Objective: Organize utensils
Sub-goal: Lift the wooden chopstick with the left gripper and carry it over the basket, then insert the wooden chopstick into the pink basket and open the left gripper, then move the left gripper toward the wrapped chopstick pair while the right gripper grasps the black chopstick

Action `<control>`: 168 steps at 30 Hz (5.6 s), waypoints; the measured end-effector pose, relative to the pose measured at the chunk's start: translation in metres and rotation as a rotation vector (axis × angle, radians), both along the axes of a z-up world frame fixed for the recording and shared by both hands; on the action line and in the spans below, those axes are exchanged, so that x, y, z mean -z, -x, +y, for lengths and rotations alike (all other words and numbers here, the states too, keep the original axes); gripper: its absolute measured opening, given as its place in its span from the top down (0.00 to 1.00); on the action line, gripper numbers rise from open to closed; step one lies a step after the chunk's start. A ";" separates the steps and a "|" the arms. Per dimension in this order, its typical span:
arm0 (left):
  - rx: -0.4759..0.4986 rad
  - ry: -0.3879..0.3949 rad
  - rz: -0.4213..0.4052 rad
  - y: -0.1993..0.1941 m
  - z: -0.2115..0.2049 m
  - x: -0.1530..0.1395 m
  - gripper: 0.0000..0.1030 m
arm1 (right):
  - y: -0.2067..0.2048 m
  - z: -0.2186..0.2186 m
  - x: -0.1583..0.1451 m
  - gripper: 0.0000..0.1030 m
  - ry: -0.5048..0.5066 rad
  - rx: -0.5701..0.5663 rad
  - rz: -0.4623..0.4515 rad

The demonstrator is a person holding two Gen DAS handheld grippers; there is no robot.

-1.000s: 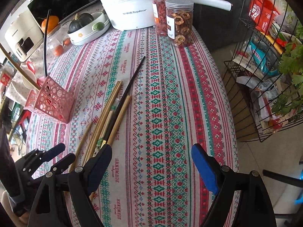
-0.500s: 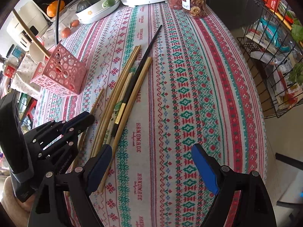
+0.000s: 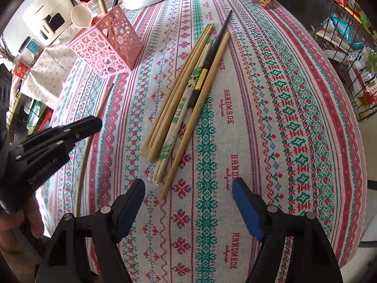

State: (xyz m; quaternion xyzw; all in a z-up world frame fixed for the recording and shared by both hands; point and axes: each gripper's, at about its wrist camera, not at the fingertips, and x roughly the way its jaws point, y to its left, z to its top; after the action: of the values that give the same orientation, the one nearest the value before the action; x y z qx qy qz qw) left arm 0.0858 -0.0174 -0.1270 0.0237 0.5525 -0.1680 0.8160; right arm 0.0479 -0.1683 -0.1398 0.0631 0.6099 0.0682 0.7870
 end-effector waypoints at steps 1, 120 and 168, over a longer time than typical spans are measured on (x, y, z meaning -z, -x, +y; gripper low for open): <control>-0.005 -0.008 0.007 0.000 0.002 0.002 0.93 | 0.003 0.003 0.000 0.30 0.019 -0.011 -0.015; -0.262 0.237 -0.501 -0.060 0.083 -0.162 0.60 | -0.108 0.067 -0.259 0.81 -0.115 -0.211 -0.711; -0.124 0.034 -0.102 -0.017 0.008 -0.024 0.08 | -0.172 -0.091 -0.021 0.12 -0.052 0.117 -0.233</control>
State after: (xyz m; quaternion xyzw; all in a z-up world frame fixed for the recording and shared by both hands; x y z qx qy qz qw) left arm 0.1027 -0.0095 -0.1032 -0.0156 0.5076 -0.1251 0.8523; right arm 0.2199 -0.2596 -0.1189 0.1105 0.5078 0.0447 0.8532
